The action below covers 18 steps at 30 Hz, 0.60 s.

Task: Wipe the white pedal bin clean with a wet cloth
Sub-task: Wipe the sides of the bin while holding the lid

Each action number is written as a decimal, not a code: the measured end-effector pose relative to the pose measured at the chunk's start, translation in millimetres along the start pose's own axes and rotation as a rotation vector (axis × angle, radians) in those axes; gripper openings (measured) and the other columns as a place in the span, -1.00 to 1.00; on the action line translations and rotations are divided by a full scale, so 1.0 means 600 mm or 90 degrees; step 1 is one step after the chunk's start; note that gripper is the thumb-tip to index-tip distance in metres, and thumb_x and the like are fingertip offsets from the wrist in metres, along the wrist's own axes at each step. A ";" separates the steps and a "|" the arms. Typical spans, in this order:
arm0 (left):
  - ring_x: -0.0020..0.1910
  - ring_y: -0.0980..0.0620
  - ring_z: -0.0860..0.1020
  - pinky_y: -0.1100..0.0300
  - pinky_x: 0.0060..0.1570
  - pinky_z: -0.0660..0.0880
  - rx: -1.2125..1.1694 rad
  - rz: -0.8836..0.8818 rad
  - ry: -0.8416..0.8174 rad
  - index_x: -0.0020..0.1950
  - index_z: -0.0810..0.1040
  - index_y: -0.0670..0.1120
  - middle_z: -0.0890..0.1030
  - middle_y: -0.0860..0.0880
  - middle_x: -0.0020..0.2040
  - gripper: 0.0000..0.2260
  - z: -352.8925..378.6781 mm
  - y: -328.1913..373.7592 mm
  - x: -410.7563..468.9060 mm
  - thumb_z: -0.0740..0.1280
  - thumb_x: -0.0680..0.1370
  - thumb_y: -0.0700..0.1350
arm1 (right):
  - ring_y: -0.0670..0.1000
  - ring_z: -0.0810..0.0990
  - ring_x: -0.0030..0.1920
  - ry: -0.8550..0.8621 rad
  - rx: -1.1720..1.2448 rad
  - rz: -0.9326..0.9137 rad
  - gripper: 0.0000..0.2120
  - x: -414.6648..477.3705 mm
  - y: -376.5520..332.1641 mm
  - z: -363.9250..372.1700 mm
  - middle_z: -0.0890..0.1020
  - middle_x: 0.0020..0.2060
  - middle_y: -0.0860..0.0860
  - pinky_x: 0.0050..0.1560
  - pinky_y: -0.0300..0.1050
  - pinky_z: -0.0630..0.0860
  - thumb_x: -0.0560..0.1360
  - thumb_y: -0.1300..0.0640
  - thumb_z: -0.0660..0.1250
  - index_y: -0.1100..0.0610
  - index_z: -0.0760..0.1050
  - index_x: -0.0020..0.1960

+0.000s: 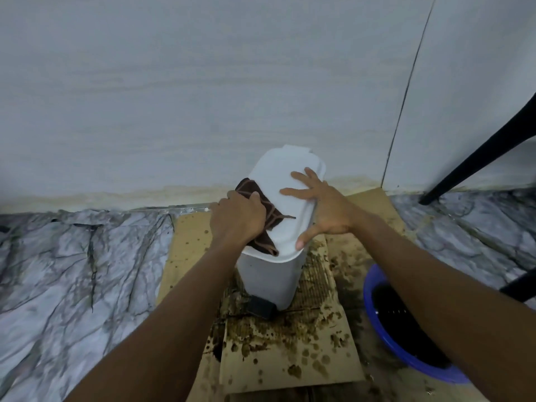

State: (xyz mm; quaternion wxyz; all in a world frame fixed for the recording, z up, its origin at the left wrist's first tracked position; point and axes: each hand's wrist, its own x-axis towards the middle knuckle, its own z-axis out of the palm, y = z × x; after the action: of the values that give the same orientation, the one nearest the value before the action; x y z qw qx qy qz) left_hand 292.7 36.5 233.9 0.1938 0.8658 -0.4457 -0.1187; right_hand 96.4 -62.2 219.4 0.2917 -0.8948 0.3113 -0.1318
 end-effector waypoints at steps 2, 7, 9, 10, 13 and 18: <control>0.45 -0.31 0.34 -0.21 0.45 0.29 -0.005 0.020 0.022 0.55 0.26 -0.27 0.42 -0.31 0.46 -0.41 0.009 0.001 -0.019 0.02 0.71 0.16 | -0.07 -0.33 0.59 -0.050 -0.050 0.031 0.13 0.003 -0.013 -0.011 -0.13 0.63 -0.16 0.57 0.28 -0.25 0.05 -0.51 0.49 -0.34 0.16 0.54; 0.39 -0.27 0.43 -0.21 0.37 0.41 -0.057 0.010 0.043 0.54 0.30 -0.21 0.48 -0.26 0.41 -0.43 0.005 -0.012 -0.021 0.05 0.70 0.18 | 0.07 -0.41 0.58 0.068 -0.149 0.034 0.38 -0.037 -0.081 0.099 -0.25 0.63 -0.01 0.47 0.47 -0.24 -0.01 -0.68 0.32 -0.18 -0.15 0.63; 0.36 -0.29 0.46 -0.22 0.34 0.44 -0.050 0.001 0.033 0.50 0.33 -0.23 0.52 -0.27 0.37 -0.43 0.002 -0.017 -0.022 0.06 0.69 0.18 | 0.15 -0.37 0.59 0.124 -0.155 0.018 0.35 -0.050 -0.094 0.137 -0.18 0.63 0.06 0.45 0.54 -0.06 0.09 -0.51 0.49 -0.05 -0.11 0.65; 0.37 -0.30 0.45 -0.22 0.35 0.43 -0.046 0.002 0.027 0.50 0.34 -0.24 0.51 -0.28 0.37 -0.43 0.001 -0.018 -0.024 0.06 0.69 0.18 | 0.17 -0.33 0.60 0.155 -0.135 0.012 0.29 -0.053 -0.095 0.143 -0.12 0.64 0.10 0.45 0.55 0.06 0.15 -0.37 0.57 0.02 -0.03 0.65; 0.40 -0.33 0.42 -0.21 0.42 0.36 -0.036 -0.002 0.013 0.48 0.36 -0.28 0.51 -0.31 0.39 -0.41 -0.002 -0.009 -0.032 0.05 0.69 0.18 | 0.21 -0.19 0.62 0.191 -0.066 -0.043 0.14 -0.054 -0.074 0.118 0.07 0.62 0.13 0.51 0.43 0.09 0.17 -0.06 0.69 0.09 0.18 0.60; 0.50 -0.34 0.31 -0.21 0.48 0.29 -0.082 0.014 -0.005 0.55 0.25 -0.30 0.39 -0.33 0.49 -0.34 0.026 0.023 -0.058 0.04 0.69 0.22 | -0.04 -0.22 0.62 0.045 -0.105 -0.029 0.16 -0.048 -0.023 0.014 -0.02 0.64 -0.08 0.55 0.14 -0.04 0.15 -0.06 0.69 -0.11 0.14 0.61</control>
State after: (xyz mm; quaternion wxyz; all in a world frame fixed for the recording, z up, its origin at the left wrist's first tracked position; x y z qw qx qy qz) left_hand 256.8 54.2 227.4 0.2487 0.8460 -0.4477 -0.1483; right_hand 83.9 -31.5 219.5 0.2031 -0.9175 0.3103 -0.1438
